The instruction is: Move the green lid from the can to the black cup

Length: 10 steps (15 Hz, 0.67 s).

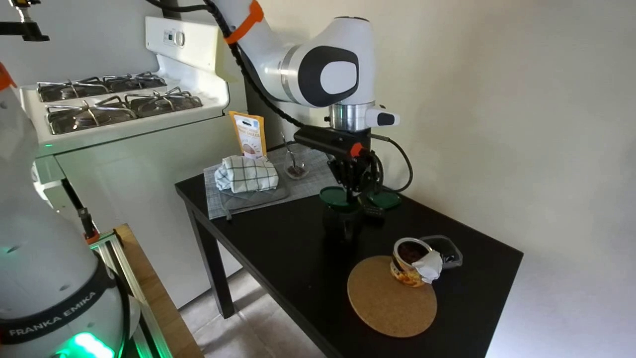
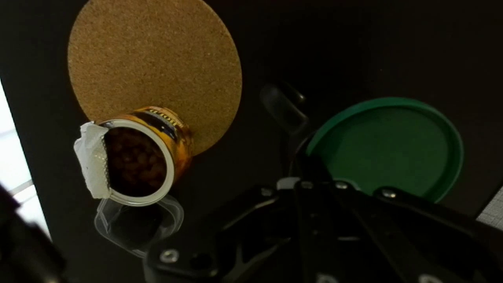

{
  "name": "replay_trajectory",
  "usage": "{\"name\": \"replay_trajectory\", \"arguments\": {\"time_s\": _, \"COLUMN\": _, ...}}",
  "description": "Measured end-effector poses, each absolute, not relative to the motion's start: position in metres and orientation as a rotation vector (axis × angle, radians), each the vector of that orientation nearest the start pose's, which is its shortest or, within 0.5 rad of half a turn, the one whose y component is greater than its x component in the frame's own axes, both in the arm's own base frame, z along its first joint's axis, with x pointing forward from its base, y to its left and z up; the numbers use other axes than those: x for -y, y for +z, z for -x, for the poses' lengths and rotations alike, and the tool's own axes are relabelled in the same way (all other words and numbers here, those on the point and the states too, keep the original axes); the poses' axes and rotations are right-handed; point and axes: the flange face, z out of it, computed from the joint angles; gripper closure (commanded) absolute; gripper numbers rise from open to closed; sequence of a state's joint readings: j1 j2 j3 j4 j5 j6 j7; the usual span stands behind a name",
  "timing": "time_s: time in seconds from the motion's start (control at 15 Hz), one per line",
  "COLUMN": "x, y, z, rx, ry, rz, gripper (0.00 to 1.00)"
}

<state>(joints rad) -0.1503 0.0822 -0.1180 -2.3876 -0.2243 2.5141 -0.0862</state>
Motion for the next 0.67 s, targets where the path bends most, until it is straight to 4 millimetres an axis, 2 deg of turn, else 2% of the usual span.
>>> {"name": "replay_trajectory", "arguments": {"time_s": 0.33, "x": 0.133, "y": 0.284, "z": -0.489, "rx": -0.128, "ry": -0.101, "rz": 3.329, "gripper": 1.00}}
{"name": "replay_trajectory", "arguments": {"time_s": 0.67, "x": 0.131, "y": 0.276, "z": -0.490, "rx": -0.156, "ry": -0.096, "rz": 3.328, "gripper": 1.00}}
